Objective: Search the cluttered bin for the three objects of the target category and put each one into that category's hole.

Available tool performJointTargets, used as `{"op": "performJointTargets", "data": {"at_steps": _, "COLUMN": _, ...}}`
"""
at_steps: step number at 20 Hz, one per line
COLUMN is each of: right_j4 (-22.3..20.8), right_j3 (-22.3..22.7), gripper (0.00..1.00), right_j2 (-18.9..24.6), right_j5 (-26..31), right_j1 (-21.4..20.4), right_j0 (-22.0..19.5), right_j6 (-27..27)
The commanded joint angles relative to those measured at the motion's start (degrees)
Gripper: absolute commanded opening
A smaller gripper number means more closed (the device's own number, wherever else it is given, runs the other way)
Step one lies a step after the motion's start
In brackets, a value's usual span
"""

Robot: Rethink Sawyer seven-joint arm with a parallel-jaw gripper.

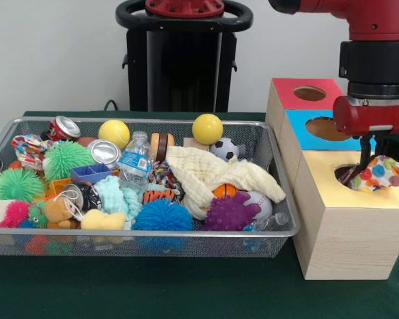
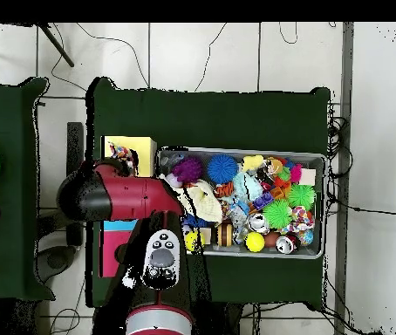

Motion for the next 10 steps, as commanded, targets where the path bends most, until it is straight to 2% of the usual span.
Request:
{"op": "performJointTargets", "data": {"at_steps": 1, "right_j4": -3.1, "right_j3": 4.6, "gripper": 0.00, "right_j2": 3.2, "right_j5": -4.1, "right_j1": 4.6, "right_j0": -1.7, "right_j6": 8.7}}
{"op": "performJointTargets", "data": {"at_steps": 10, "right_j4": -3.8, "right_j3": 4.0, "gripper": 0.00, "right_j2": 1.8, "right_j5": -6.6, "right_j1": 5.5, "right_j0": -1.0, "right_j6": 8.9}}
